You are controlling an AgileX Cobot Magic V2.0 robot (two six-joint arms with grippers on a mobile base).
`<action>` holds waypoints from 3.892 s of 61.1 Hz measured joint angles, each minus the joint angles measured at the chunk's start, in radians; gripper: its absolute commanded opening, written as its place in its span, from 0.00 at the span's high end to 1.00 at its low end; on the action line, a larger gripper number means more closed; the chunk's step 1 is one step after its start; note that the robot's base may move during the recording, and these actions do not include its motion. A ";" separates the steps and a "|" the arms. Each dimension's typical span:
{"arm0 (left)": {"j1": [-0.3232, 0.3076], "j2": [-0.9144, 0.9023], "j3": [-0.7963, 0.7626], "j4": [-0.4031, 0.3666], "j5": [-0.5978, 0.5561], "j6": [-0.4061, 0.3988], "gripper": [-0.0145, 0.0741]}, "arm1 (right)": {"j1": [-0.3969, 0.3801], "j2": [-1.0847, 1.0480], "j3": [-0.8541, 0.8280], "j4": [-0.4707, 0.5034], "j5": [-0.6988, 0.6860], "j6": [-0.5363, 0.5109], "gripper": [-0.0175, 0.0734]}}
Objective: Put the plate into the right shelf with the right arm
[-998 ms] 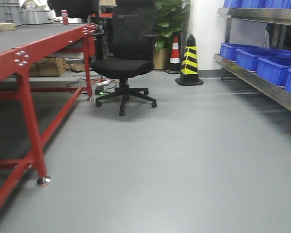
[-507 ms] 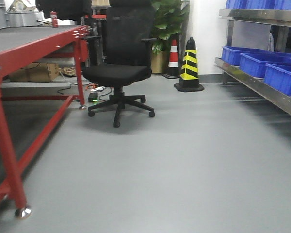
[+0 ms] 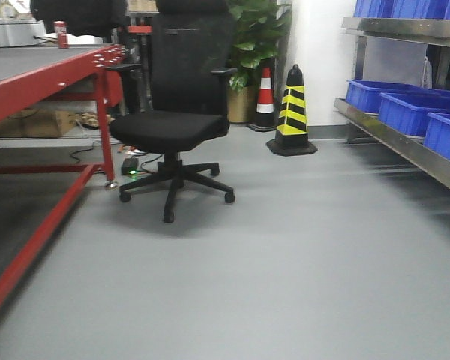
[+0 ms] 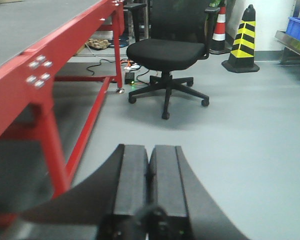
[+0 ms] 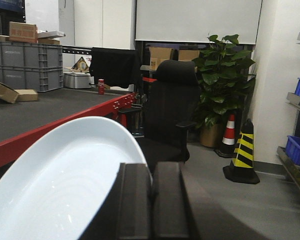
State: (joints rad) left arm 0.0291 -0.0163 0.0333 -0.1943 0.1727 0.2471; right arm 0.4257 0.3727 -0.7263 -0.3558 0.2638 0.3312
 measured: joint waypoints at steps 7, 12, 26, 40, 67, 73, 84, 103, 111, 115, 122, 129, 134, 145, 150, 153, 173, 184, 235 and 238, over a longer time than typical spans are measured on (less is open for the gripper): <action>0.000 0.000 0.000 0.000 0.000 0.000 0.89 | 0.000 0.000 0.000 0.000 0.000 0.000 0.78; 0.000 0.000 0.000 0.000 0.000 0.000 0.89 | 0.000 0.000 0.000 0.000 0.000 0.000 0.78; 0.000 0.000 0.000 0.000 0.000 0.000 0.89 | 0.000 0.000 0.000 0.000 0.000 0.000 0.78; 0.000 0.000 0.000 0.000 0.000 0.000 0.89 | 0.000 0.000 0.000 0.000 0.000 0.000 0.78; 0.000 0.000 0.000 0.000 0.000 0.000 0.89 | 0.000 0.000 0.000 0.000 0.000 0.000 0.78; 0.000 0.000 0.000 0.000 0.000 0.000 0.89 | 0.000 0.000 0.000 0.000 0.000 0.000 0.78; 0.000 0.000 0.000 0.000 0.000 0.000 0.89 | 0.000 0.000 0.000 0.000 0.000 0.000 0.78; 0.000 0.000 0.000 0.000 0.000 0.000 0.89 | 0.000 0.000 0.000 0.000 0.000 0.000 0.78; 0.000 0.000 0.000 0.000 0.000 0.000 0.89 | 0.000 0.000 0.000 0.000 0.000 0.000 0.78; 0.000 0.000 0.000 0.000 0.000 0.000 0.89 | 0.000 0.000 0.000 0.000 0.000 0.000 0.78; 0.000 0.000 0.000 0.000 0.000 0.000 0.89 | 0.000 0.000 0.000 0.000 0.000 0.000 0.78; 0.000 0.000 0.000 0.000 0.000 0.000 0.89 | 0.000 0.000 0.000 0.000 0.000 0.000 0.78; 0.000 0.000 0.000 0.000 0.000 0.000 0.89 | 0.000 0.000 0.000 0.000 0.000 0.000 0.78; 0.000 0.000 0.000 0.000 0.000 0.000 0.89 | 0.000 0.000 0.000 0.000 0.000 0.000 0.78; 0.000 0.000 0.000 0.000 0.000 0.000 0.89 | 0.000 0.000 0.000 0.000 0.000 0.000 0.78; 0.000 0.000 0.000 0.000 0.000 0.000 0.89 | 0.000 0.000 0.000 0.000 0.000 0.000 0.78; 0.000 0.000 0.000 0.000 0.000 0.000 0.89 | 0.000 0.000 0.000 0.000 0.000 0.000 0.78; 0.000 0.000 0.000 0.000 0.000 0.000 0.89 | 0.000 0.000 0.000 0.000 0.000 0.000 0.78; 0.000 0.000 0.000 0.000 0.000 0.000 0.89 | 0.000 0.164 -0.198 -0.004 -0.164 0.000 0.77; 0.000 0.000 0.000 0.000 0.000 0.000 0.89 | 0.000 0.223 -0.252 -0.004 -0.164 0.000 0.77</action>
State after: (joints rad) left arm 0.0291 -0.0163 0.0333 -0.1943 0.1727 0.2471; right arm 0.4257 0.5957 -0.9786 -0.3601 0.0997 0.3312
